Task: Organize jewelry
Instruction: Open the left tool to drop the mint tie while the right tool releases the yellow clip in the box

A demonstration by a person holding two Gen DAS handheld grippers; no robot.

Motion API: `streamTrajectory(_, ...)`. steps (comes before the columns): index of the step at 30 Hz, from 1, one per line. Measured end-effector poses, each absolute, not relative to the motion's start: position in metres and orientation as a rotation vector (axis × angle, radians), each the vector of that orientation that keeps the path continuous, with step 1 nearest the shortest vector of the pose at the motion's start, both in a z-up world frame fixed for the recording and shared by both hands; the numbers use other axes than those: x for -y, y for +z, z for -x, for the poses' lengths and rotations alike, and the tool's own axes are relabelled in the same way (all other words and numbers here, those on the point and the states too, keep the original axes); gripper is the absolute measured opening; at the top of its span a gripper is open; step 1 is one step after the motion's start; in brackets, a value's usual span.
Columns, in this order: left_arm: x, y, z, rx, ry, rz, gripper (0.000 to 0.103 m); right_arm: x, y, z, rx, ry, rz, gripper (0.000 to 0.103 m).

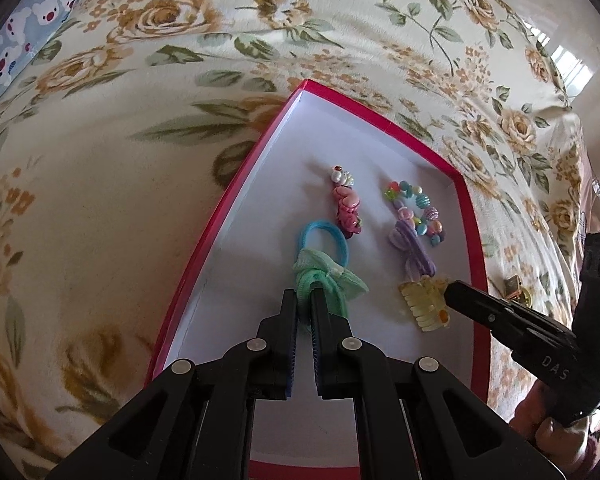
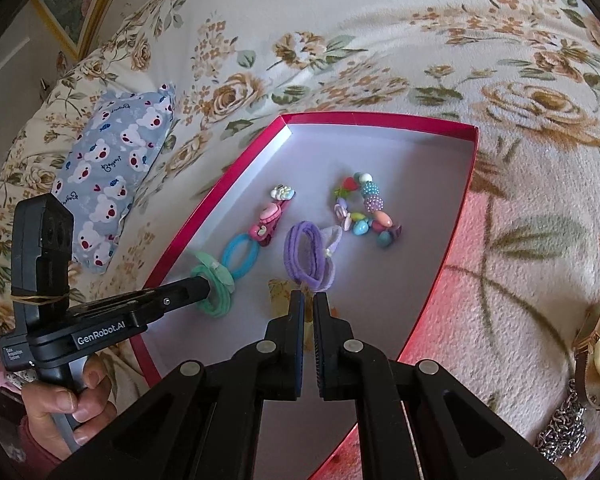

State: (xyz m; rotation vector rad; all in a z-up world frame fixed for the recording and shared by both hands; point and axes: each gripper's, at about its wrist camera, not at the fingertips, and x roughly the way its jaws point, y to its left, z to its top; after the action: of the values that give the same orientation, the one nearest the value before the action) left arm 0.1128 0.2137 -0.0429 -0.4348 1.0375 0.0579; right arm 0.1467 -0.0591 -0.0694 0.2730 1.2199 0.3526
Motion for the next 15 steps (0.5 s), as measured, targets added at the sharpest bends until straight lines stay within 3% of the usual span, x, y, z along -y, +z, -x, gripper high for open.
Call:
streamTrajectory(7, -0.2123, -0.0444, -0.1163, -1.051, 0.064, 0.430, 0.008, 0.0586, -0.0709, -0.1482, -1.230, 0.362, -0.291, 0.009)
streamTrajectory(12, -0.2110, -0.0421, -0.1152, -1.046, 0.064, 0.433, 0.019, 0.0597, -0.0708, -0.1466, -1.230, 0.358, -0.302, 0.010)
streamTrajectory(15, -0.2112, -0.0382, -0.1111, -1.037, 0.066, 0.430, 0.020, 0.0612, -0.0683, -0.1453, -1.225, 0.355, -0.311, 0.010)
